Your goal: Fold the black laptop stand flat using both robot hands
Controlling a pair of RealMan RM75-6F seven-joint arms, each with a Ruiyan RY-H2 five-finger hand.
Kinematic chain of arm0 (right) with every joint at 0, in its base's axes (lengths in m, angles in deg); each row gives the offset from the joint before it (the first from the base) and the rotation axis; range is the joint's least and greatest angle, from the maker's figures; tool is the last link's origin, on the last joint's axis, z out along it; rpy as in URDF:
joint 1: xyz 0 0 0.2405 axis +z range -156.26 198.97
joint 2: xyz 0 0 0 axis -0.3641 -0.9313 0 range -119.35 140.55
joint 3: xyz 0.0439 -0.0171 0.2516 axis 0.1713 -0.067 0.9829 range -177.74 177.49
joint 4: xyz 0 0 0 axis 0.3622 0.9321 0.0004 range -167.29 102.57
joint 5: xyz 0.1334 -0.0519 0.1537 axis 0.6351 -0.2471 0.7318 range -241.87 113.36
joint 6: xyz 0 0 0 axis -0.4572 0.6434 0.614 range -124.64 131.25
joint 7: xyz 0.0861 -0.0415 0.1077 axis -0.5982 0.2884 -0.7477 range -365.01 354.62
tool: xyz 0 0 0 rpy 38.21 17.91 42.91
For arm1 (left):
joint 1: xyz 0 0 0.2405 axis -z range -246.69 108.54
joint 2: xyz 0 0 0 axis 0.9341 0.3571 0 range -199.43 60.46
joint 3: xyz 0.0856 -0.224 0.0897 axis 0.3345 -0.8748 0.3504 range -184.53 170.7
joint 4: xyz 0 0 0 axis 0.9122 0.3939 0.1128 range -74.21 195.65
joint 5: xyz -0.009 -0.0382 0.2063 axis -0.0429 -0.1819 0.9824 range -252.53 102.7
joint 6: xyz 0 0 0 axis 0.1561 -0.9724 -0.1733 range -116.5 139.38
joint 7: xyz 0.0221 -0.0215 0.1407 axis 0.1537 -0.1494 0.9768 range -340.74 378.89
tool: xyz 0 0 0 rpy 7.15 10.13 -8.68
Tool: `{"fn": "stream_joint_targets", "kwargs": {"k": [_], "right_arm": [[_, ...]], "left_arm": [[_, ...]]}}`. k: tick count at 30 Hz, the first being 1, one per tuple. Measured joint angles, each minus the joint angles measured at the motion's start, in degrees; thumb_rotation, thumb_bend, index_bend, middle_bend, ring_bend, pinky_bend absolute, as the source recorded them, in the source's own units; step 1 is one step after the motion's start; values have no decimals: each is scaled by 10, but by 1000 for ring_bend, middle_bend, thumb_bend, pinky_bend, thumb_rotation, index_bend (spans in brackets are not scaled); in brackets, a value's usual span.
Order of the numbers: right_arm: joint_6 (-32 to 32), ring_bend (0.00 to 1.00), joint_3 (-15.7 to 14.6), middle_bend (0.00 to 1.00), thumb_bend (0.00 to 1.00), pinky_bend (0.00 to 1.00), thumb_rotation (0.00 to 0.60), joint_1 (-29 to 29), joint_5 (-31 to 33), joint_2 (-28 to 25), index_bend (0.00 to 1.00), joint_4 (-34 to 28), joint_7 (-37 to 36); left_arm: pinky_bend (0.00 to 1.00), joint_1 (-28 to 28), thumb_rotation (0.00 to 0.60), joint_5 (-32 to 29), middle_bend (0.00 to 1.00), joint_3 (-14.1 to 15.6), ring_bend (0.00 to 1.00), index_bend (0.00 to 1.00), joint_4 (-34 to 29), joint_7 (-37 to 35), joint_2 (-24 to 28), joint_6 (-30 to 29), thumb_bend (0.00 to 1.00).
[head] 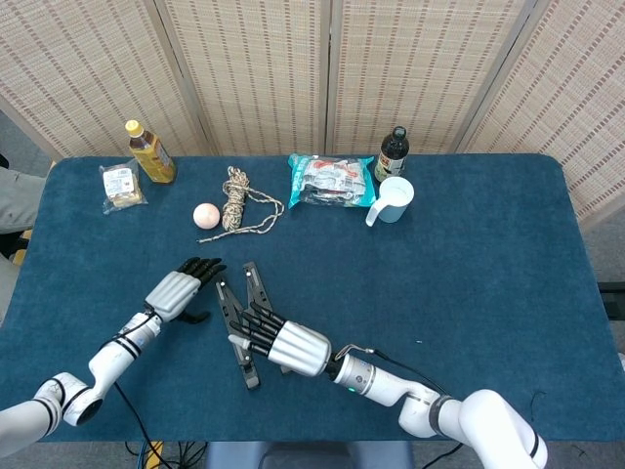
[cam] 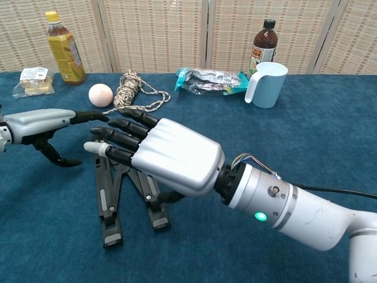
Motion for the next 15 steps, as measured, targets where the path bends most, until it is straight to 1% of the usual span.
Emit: {"fn": "stream_joint_targets", "kwargs": {"k": [3,6,7,9,10,13,15], "right_arm": [[-22,0,4,0,0,0,600,9,6,-38,0,-69,0],[-65,0,11,0,0,0,600,24,18,-90,0,-158,-4],[-90,0,14,0,0,0,600,34,24,-115,0,-195,-5],[-134,0,20,0,0,0,600,50,34,-154,0,-249,-8],[-165,0,24,0,0,0,600,62,41,-179,0,-279,-9],[-244,0,33,0,0,0,600,96,55,-234,0,-328,-11],[-288,0,37,0,0,0,600,119,61,-261,0,-347,-12]], "left_arm": [[0,-12,600,-10,0,-5,0,39,-18,12,16,-15,250],[0,-24,600,-21,0,-12,0,39,-38,24,32,-29,250],[0,-29,600,-25,0,-15,0,39,-46,28,39,-35,250],[0,-35,600,-31,0,-18,0,39,-57,34,48,-43,250],[0,-40,600,-34,0,-21,0,39,-64,38,54,-49,250],[0,-51,600,-43,0,-27,0,39,-82,46,66,-61,250],[0,-58,600,-47,0,-29,0,39,-90,50,71,-67,250]]}}
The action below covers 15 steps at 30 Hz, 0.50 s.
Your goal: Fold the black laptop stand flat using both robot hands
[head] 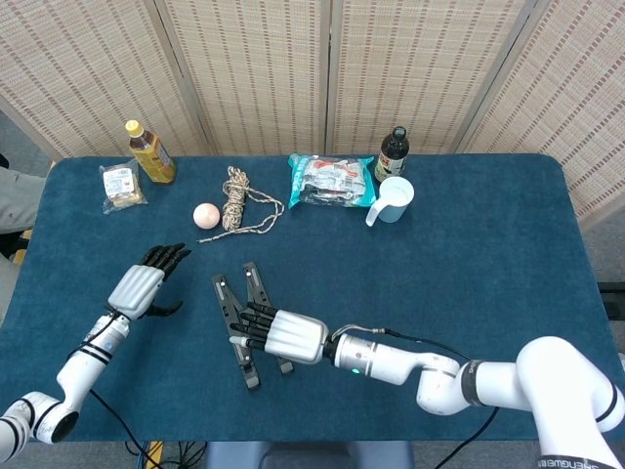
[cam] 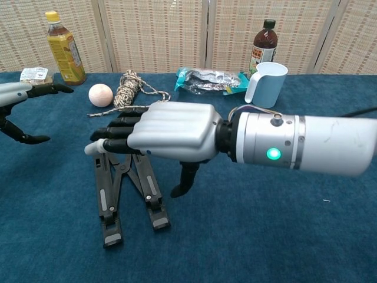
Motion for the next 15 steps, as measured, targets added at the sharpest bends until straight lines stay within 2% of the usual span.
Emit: {"fn": "stream_joint_targets", "kwargs": {"k": [5,10,15], "right_arm": [[-88,0,5,0,0,0,600,62,5,-44,0,-16,-5],[-129,0,0,0,0,0,600,108,-12,-38,0,12,-21],[-139,0,-14,0,0,0,600,141,-43,-16,0,54,-37]], "left_arm": [[0,-13,600,-7,0,-4,0,39,-12,5,7,-10,250],[0,-23,600,-9,0,-9,0,39,-18,4,10,-22,250],[0,-30,600,-9,0,-11,0,39,-18,-1,11,-27,250]]}}
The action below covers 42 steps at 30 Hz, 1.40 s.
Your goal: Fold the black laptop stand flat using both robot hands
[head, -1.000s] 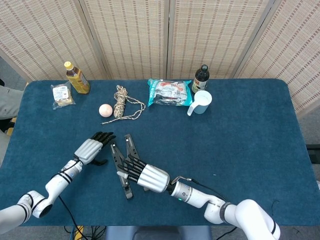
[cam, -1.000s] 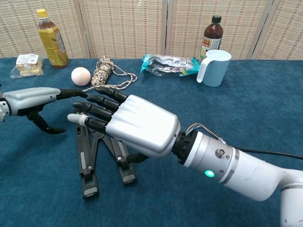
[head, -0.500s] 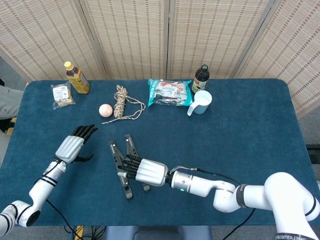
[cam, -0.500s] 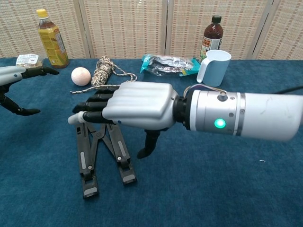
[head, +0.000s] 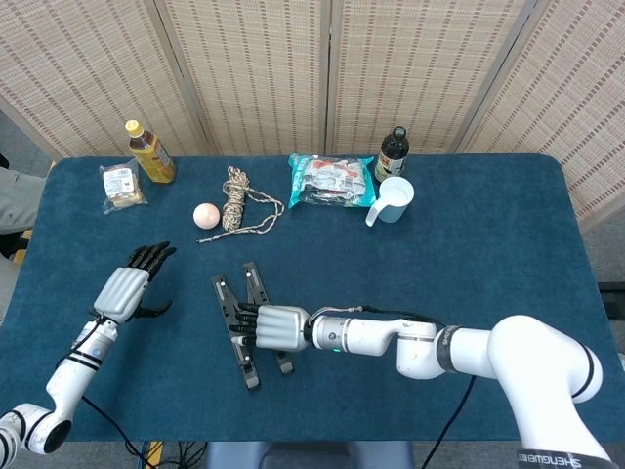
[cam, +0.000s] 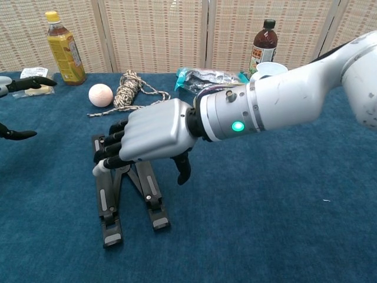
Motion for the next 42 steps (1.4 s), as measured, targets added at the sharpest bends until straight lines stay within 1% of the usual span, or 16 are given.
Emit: {"fn": "stream_joint_targets", "kwargs": {"k": [7,13,16,25,28,33,37,39,42], "right_arm": [[9,0,-21,0,0,0,600,26,-25,51,0,69,-37],[22,0,-36,0,0,0,600,48,-39,80,0,109,-70],[21,0,-44,0,0,0,600,59,-43,87,0,120,-81],[17,0,-53,0,0,0,600,79,-39,96,0,136,-103],[14,0,-56,4,14,0,600,85,-37,98,0,139,-107],[19,0,-59,61,50,0,600,87,-35,103,0,147,-114],[19,0,-64,108,53,0,600,90,-32,108,0,155,-121],[18,0,-65,133,77,0,600,91,-30,110,1,158,-123],[16,0,-66,146,91,0,600,93,-27,114,10,161,-126]], "left_arm": [[0,-10,600,1,0,-3,0,39,3,-8,2,-9,250],[0,-17,600,3,0,-5,0,39,7,-14,3,-14,250],[0,-20,600,3,0,-5,0,39,9,-17,3,-16,250],[0,-25,600,7,0,-8,0,38,15,-23,0,-19,250],[0,-25,600,8,0,-9,0,39,16,-23,-1,-20,250],[0,-26,600,9,0,-10,0,39,17,-24,-2,-19,250],[0,-26,600,9,0,-11,0,39,19,-25,-3,-18,250],[0,-27,600,10,0,-12,0,39,19,-25,-3,-18,250],[0,-28,600,11,0,-12,0,39,19,-26,-4,-20,250]]}}
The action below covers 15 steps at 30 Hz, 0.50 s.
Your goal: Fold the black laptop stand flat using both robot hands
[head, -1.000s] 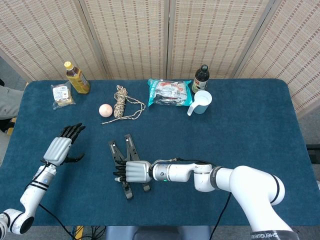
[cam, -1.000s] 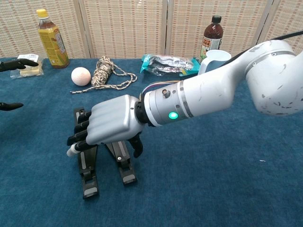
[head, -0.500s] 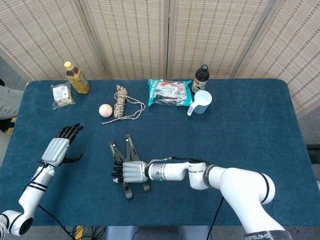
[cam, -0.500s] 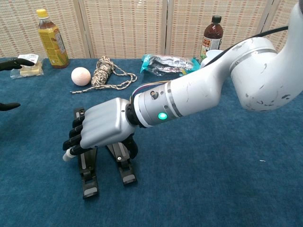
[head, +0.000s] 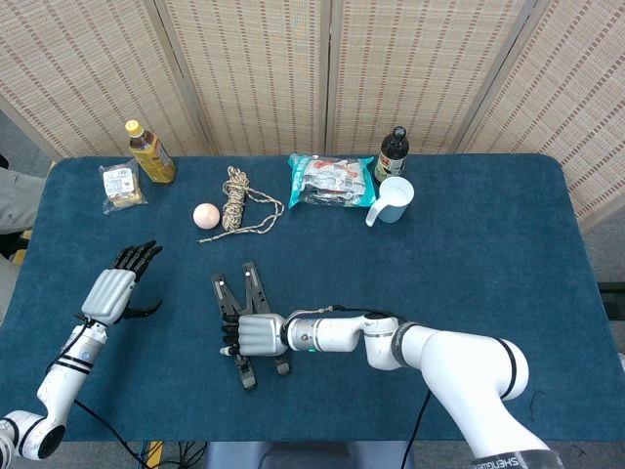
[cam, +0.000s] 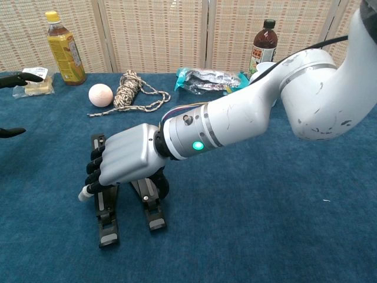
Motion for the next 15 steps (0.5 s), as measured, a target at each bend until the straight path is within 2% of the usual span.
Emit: {"fn": "stream_joint_targets", "kwargs": {"k": [10,15], "right_arm": [[6,0,-4,238,142,0,600,1,6,5,116,9,-2],[14,0,-3,330,155,0,600,-1,8,9,223,15,-3]], "left_arm": [[0,-3,600,2,0,0,0,39,-2,-1,1,-1,250],[0,-3,600,4,0,0,0,39,-3,0,1,0,250]]}}
